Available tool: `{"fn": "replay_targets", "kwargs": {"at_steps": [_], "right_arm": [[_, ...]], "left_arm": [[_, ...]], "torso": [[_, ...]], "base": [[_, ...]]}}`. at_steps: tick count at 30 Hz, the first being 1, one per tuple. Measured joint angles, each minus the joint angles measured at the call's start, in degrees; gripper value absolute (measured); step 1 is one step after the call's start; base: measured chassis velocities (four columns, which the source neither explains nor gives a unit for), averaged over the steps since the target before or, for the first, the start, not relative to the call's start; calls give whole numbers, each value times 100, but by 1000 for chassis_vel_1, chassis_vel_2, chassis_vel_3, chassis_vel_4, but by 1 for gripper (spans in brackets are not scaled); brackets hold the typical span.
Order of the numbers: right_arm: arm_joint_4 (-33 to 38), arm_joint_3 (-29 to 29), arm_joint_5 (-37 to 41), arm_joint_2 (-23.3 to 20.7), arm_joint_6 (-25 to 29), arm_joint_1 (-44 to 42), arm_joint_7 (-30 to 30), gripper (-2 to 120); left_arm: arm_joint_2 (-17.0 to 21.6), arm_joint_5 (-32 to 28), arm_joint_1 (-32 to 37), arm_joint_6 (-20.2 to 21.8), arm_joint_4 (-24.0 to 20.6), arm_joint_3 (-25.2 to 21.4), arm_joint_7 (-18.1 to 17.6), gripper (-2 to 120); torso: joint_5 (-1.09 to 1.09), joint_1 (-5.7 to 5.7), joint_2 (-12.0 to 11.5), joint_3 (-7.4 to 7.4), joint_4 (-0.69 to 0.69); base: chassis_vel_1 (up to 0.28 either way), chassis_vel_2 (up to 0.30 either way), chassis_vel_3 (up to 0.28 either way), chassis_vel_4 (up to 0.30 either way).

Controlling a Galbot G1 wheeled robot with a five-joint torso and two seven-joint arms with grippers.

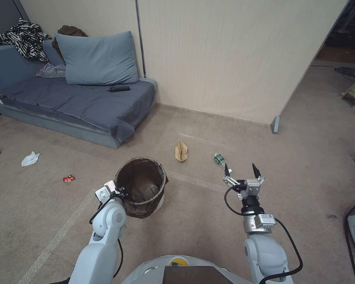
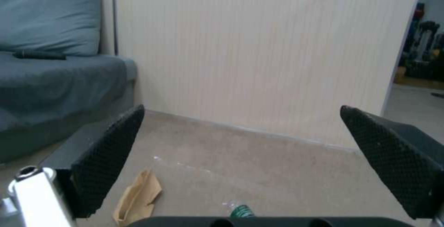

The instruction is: Pick up the trash bin, then pick up the garbage from the floor and place it into the trash bin.

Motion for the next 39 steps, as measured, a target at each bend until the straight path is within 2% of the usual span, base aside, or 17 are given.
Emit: {"fn": "replay_targets", "kwargs": {"at_steps": [13,18,19,20,22,23,24,25,26,27,31,39], "right_arm": [[29,6,-29,0,-29,28,19,100],[64,60,-213,0,-25,81,-118,100],[64,60,-213,0,-25,81,-118,100],[64,58,-224,0,-9,112,-94,100],[35,24,-126,0,92,160,11,100],[35,24,-126,0,92,160,11,100],[27,13,-72,0,121,164,12,100],[15,-3,-23,0,153,166,13,100],[15,-3,-23,0,153,166,13,100],[8,-29,31,0,181,171,32,100],[51,-65,62,0,187,161,88,100],[108,-41,71,0,198,128,112,100]], "left_arm": [[6,52,33,-43,-30,-3,85,3],[56,733,359,-225,-442,61,725,3],[56,733,359,-225,-442,61,725,3],[70,970,479,-302,-602,96,960,3],[112,1232,670,-405,-1010,130,1162,2],[112,1232,670,-405,-1010,130,1162,2],[125,1334,765,-435,-1274,161,1235,2],[127,1445,846,-463,-1489,191,1287,2],[127,1445,846,-463,-1489,191,1287,2],[129,1577,909,-487,-1732,237,1326,2],[138,1810,972,-492,-2108,355,1366,2],[150,2433,1061,-554,-2174,379,1612,2]], "torso": [[-3,1,-2,2,-1],[-21,2,-5,8,-3],[-21,2,-5,8,-3],[-22,2,-6,9,-2],[-16,2,-6,6,-2],[-16,2,-6,6,-2],[-5,2,-5,5,-3],[-6,2,-5,4,-2],[-6,2,-5,4,-2],[-9,2,-5,3,-1],[-4,2,-5,2,-1],[-4,2,-4,2,0]], "base": [[0,0,0,0],[0,0,0,0],[0,0,0,0],[0,0,0,0],[0,0,0,0],[0,0,0,0],[0,0,0,0],[0,0,0,0],[0,0,0,0],[0,0,0,0],[0,0,0,0],[0,0,0,0]]}}
